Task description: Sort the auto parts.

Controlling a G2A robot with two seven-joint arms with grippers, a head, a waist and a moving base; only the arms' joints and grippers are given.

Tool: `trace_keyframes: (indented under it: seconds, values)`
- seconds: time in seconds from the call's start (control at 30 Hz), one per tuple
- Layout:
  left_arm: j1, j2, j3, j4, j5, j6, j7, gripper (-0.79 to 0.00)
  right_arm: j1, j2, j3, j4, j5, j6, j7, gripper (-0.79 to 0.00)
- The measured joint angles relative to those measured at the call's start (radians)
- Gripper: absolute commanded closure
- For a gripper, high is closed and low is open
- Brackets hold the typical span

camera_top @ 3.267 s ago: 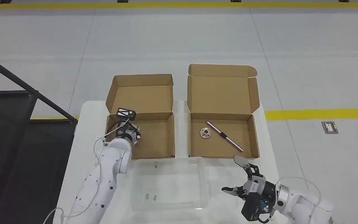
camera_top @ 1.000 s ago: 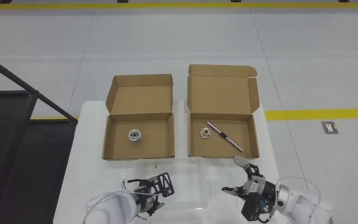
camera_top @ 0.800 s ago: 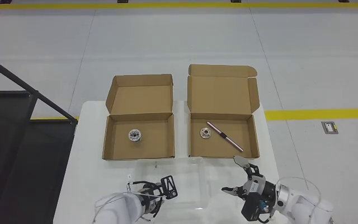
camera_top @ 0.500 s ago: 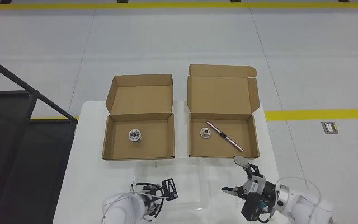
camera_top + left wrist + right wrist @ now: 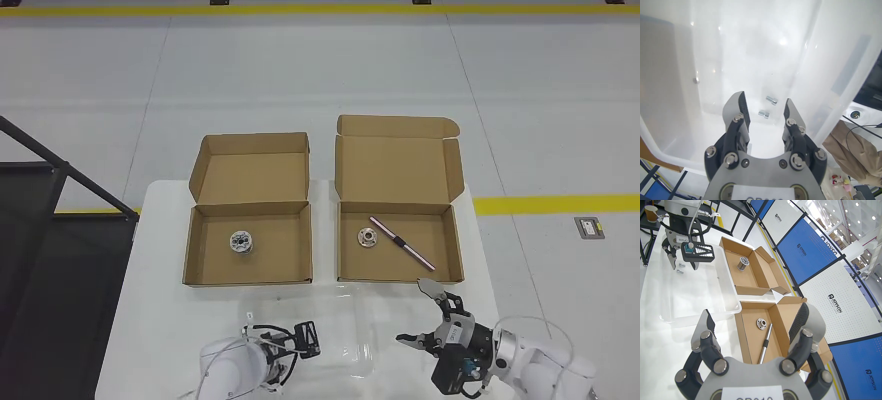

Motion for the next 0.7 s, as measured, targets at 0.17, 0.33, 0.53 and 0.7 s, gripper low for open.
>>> trace_keyframes:
  seconds: [0.17,0.33,0.53,0.7]
  values:
    - [-0.032,0.011,0.048,0.035,0.009,-0.002,0.002,-0.489,0.000,0.000,0.000,0.000,0.000,0.000,0.000,-0.785]
    - [-0.069,0.018,0.089,0.052,-0.013,0.020,-0.020,-0.477,0.000,0.000,0.000,0.000,0.000,0.000,0.000,-0.785]
    - [-0.110,0.031,0.141,0.077,-0.039,0.036,-0.037,-0.471,0.000,0.000,0.000,0.000,0.000,0.000,0.000,-0.785]
    - [-0.156,0.047,0.196,0.102,-0.074,0.053,-0.053,-0.465,0.000,0.000,0.000,0.000,0.000,0.000,0.000,-0.785]
